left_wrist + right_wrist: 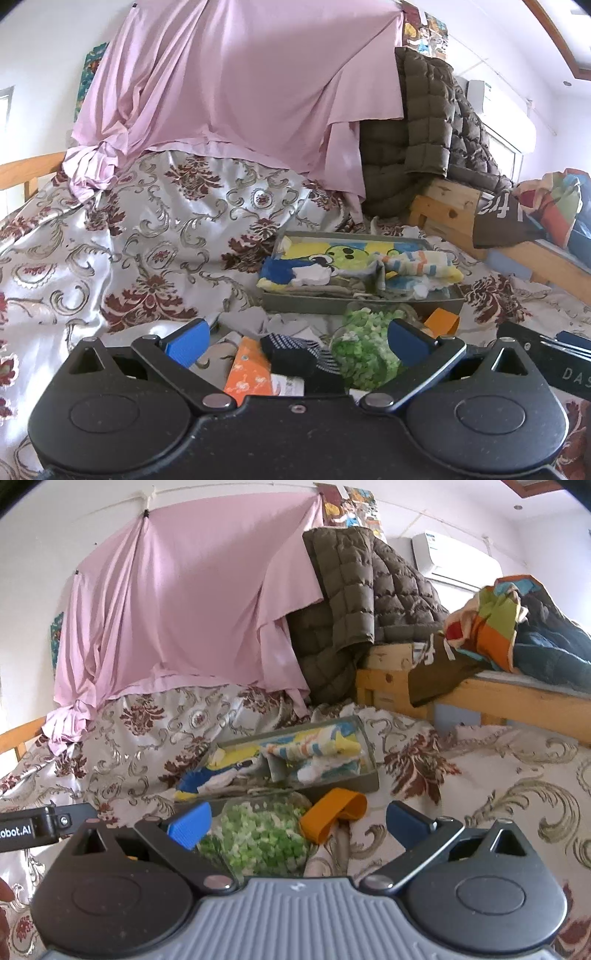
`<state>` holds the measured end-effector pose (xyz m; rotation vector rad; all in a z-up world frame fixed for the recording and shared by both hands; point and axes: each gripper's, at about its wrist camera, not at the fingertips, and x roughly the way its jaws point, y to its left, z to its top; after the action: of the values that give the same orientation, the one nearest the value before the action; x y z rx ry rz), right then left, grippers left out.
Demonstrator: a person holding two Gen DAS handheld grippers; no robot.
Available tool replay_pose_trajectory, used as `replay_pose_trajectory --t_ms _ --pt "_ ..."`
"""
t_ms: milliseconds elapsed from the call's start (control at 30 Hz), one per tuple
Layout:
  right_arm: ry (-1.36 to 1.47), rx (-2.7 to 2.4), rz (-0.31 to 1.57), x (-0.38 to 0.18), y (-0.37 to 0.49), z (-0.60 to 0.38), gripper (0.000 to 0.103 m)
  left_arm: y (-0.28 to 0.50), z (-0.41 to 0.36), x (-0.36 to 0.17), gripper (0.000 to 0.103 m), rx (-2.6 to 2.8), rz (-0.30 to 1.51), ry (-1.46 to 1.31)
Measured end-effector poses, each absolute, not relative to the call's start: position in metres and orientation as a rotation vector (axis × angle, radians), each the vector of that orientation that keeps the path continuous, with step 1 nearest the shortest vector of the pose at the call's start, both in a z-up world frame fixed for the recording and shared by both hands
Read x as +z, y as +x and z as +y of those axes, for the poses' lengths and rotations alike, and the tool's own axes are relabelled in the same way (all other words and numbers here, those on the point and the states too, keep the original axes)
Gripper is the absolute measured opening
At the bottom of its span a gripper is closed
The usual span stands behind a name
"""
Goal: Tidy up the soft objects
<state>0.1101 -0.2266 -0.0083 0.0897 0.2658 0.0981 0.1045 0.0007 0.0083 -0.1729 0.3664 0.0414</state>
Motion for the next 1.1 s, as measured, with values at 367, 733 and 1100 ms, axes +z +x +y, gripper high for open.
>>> replay_pose_trajectory --t_ms 367,733,1100 --pt "0.082 0.075 0.361 -0.024 0.101 -0.219 0.103 0.099 0.005 -0.018 0.102 0.029 0.397 -0.149" --pt "0.005 0.071 0.448 -0.037 0.101 -0.202 0.103 0.099 0.000 -0.032 0.102 0.041 0.448 -0.077" --pt "-0.008 0.077 0.472 -0.039 0.100 -0.201 0.103 0.099 -0.001 -0.035 0.102 0.109 0.476 -0.031"
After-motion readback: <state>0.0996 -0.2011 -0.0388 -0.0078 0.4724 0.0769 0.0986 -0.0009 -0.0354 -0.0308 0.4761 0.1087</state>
